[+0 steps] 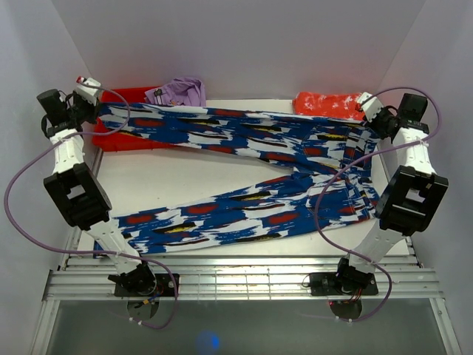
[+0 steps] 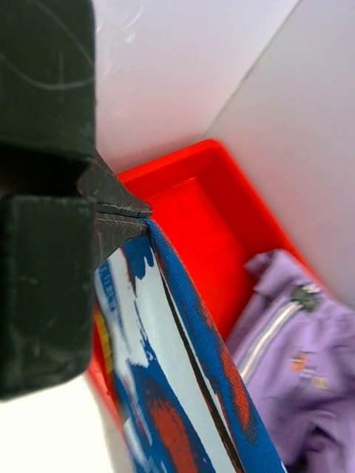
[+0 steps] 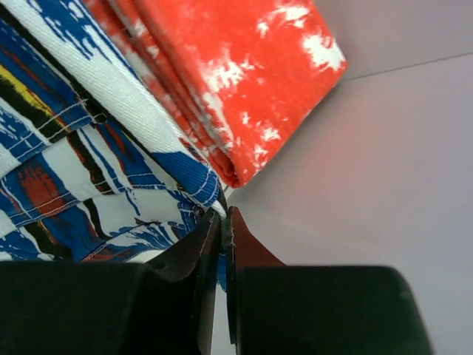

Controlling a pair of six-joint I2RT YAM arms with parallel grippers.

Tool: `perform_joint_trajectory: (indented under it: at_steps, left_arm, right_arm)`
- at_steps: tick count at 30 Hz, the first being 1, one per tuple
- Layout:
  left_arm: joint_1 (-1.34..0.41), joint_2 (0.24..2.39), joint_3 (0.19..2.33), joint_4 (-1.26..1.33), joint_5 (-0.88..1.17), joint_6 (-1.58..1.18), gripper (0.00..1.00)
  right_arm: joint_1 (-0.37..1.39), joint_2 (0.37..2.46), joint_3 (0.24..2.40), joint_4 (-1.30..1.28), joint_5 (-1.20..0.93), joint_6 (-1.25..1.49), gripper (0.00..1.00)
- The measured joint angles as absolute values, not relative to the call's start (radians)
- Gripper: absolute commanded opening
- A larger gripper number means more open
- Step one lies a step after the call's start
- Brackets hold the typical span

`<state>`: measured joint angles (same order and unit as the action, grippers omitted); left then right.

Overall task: Fold and stack the trousers
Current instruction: Fold the trousers

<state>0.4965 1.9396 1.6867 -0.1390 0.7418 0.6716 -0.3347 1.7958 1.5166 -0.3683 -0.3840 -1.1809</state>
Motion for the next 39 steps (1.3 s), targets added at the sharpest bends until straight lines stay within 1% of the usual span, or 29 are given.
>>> perform_joint_trajectory:
  at_steps: [8, 14, 18, 26, 29, 34, 37, 39]
  left_arm:
    - [0.461, 1.951, 1.856, -0.007, 0.801, 0.521, 0.0]
    - [0.433, 2.009, 2.002, 0.038, 0.831, 0.495, 0.0]
    - [0.427, 2.043, 2.045, 0.031, 0.859, 0.532, 0.0]
    - [0.409, 2.052, 2.03, 0.054, 0.867, 0.596, 0.0]
    - [0.405, 2.035, 1.974, 0.068, 0.865, 0.636, 0.0]
    - [0.406, 1.973, 1.794, 0.028, 0.853, 0.714, 0.0]
    - [0.418, 1.883, 1.6, 0.027, 0.841, 0.744, 0.0]
    - [0.434, 1.814, 1.475, 0.029, 0.829, 0.76, 0.0]
  right_arm:
    - [-0.391, 1.768, 1.506, -0.276, -0.436, -1.018, 0.08]
    - [-0.45, 1.702, 1.396, -0.23, -0.514, -1.004, 0.08]
    - [-0.479, 1.695, 1.364, -0.237, -0.569, -1.032, 0.08]
    - [-0.513, 1.695, 1.329, -0.256, -0.613, -1.069, 0.08]
    - [-0.523, 1.702, 1.343, -0.312, -0.618, -1.103, 0.08]
    - [-0.545, 1.728, 1.384, -0.396, -0.616, -1.177, 0.08]
    - [-0.567, 1.723, 1.37, -0.428, -0.608, -1.244, 0.08]
    - [-0.582, 1.697, 1.319, -0.434, -0.601, -1.291, 0.08]
